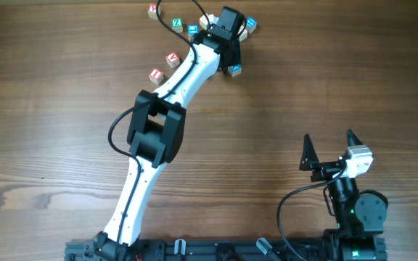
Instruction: Form a circle
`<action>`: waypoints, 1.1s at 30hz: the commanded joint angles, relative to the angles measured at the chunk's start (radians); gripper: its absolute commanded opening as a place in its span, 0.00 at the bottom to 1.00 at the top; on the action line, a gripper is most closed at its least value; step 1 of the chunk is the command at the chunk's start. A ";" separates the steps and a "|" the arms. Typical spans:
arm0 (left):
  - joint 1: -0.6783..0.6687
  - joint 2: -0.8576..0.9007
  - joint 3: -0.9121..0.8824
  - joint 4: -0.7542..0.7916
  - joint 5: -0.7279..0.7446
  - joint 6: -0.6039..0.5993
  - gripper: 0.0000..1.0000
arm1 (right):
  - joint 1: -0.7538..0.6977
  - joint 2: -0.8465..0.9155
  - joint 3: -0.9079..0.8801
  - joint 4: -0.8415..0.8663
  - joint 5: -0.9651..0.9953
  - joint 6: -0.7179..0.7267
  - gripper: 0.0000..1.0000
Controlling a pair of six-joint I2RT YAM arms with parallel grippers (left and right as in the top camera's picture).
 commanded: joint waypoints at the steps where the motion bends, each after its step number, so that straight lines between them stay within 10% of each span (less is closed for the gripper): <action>1: 0.006 0.011 -0.002 0.004 -0.014 -0.006 0.43 | -0.004 0.001 -0.001 0.005 0.018 -0.009 1.00; 7: 0.006 0.003 0.000 0.011 -0.013 -0.006 0.24 | -0.004 0.001 -0.001 0.005 0.018 -0.009 1.00; 22: 0.015 -0.374 0.000 -0.234 -0.014 -0.003 0.21 | -0.004 0.001 -0.001 0.005 0.018 -0.009 1.00; 33: 0.080 -0.330 -0.125 -0.497 -0.036 -0.002 0.15 | -0.004 0.001 -0.001 0.005 0.018 -0.010 1.00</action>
